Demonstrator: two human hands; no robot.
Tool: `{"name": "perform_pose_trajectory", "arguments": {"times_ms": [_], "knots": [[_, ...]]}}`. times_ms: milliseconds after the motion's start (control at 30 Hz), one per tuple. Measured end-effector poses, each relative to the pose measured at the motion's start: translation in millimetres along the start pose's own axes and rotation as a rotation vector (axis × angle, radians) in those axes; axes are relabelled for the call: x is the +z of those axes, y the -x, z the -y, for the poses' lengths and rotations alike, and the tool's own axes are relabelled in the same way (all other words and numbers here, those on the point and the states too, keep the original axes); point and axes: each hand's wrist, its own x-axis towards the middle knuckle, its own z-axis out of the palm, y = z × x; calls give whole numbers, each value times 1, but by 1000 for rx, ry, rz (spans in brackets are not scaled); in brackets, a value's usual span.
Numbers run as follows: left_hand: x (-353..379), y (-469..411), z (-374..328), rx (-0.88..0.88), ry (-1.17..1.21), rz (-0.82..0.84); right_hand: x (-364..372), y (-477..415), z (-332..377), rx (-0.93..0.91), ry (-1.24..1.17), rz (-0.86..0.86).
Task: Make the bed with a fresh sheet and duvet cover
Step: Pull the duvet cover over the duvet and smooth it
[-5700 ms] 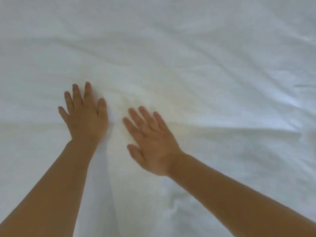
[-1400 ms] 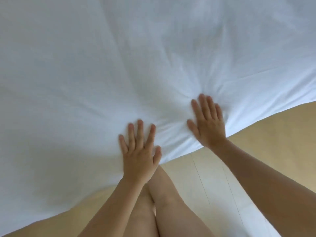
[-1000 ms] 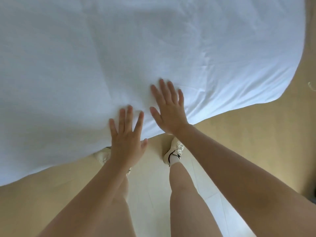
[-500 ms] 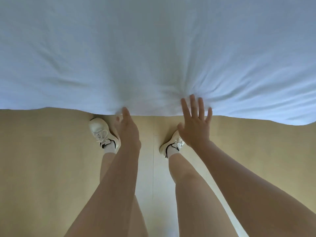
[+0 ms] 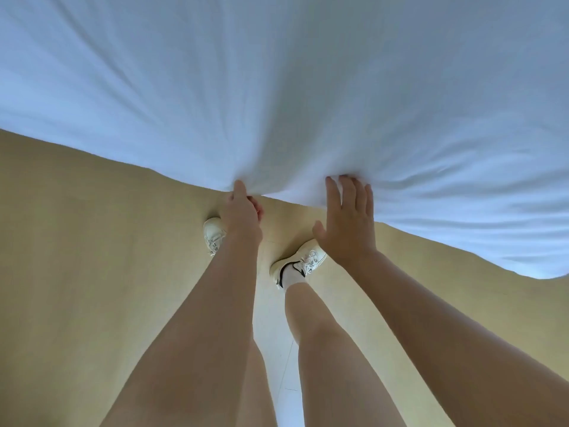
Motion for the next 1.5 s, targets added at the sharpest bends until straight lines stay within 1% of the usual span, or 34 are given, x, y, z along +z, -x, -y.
{"name": "perform_pose_trajectory", "arguments": {"times_ms": [33, 100, 167, 200, 267, 300, 333, 433, 567, 600, 667, 700, 733, 767, 800, 833, 867, 900, 933, 967, 1000, 1033, 1067, 1100, 1133, 1167, 1233, 1267, 1300, 1333, 1367, 1400, 1433, 1500], "knots": [[7, -1, -7, -27, 28, 24, 2, 1, -10, -93, 80, -12], [26, -2, -14, -112, 108, 123, 4, 1, -43, -305, 236, -45], [44, 1, -7, -201, 130, 236, 2, -5, -87, -497, 375, -22], [51, 5, 1, -248, 128, 297, -1, -9, -109, -568, 427, 9], [66, 12, 19, -342, 131, 408, -9, -19, -139, -689, 540, 126], [73, 16, 27, -368, 138, 440, -13, -21, -148, -732, 584, 204], [80, 21, 35, -382, 143, 450, -14, -23, -153, -771, 607, 237], [98, 34, 54, -338, 150, 384, -7, -22, -151, -826, 560, 179], [101, 40, 74, -249, 124, 146, -12, 2, -157, -814, 272, 57], [98, 40, 78, -226, 64, 97, -14, 9, -160, -794, 240, 43], [94, 34, 89, -186, -53, 42, -11, 16, -161, -751, 255, 38], [92, 33, 92, -194, -97, 30, -7, 17, -159, -735, 284, 51], [92, 33, 94, -214, -136, 30, -5, 15, -154, -721, 318, 73], [93, 33, 93, -206, -238, 58, -5, 13, -148, -707, 335, 86], [95, 35, 91, -140, -422, 128, -8, 11, -143, -706, 317, 66], [98, 41, 87, -17, -639, 203, -13, 9, -140, -709, 257, 25], [101, 48, 86, 202, -884, 253, -21, 8, -139, -685, 170, -37], [103, 59, 82, 489, -1073, 277, -32, 6, -137, -625, 88, -120], [103, 74, 73, 808, -1143, 264, -45, 1, -137, -525, 24, -214], [104, 87, 63, 1101, -1120, 243, -56, -4, -140, -393, -6, -295], [108, 94, 52, 1332, -1085, 227, -63, -11, -149, -254, -2, -344], [113, 93, 46, 1500, -1093, 214, -65, -15, -161, -130, 14, -351], [122, 91, 43, 1628, -1132, 203, -64, -16, -180, -8, 28, -329], [133, 85, 47, 1715, -1218, 206, -62, -10, -202, 110, 33, -287], [143, 80, 54, 1772, -1342, 247, -57, 1, -224, 218, 38, -238], [150, 77, 66, 1806, -1506, 363, -51, 17, -244, 314, 41, -179], [158, 83, 96, 1847, -1875, 728, -44, 51, -272, 479, 19, -77], [160, 90, 109, 1810, -2019, 921, -46, 62, -278, 576, -12, -47], [163, 101, 119, 1785, -2093, 1067, -50, 68, -281, 689, -53, -25], [166, 114, 124, 1838, -2059, 1159, -55, 70, -280, 787, -101, -17], [170, 128, 121, 1938, -1954, 1179, -61, 68, -277, 849, -156, -35], [178, 137, 113, 2014, -1818, 1124, -67, 62, -272, 854, -199, -63], [188, 141, 100, 2034, -1718, 1035, -73, 53, -265, 806, -233, -83], [213, 142, 61, 2054, -1633, 764, -84, 34, -251, 667, -278, -123]]}}
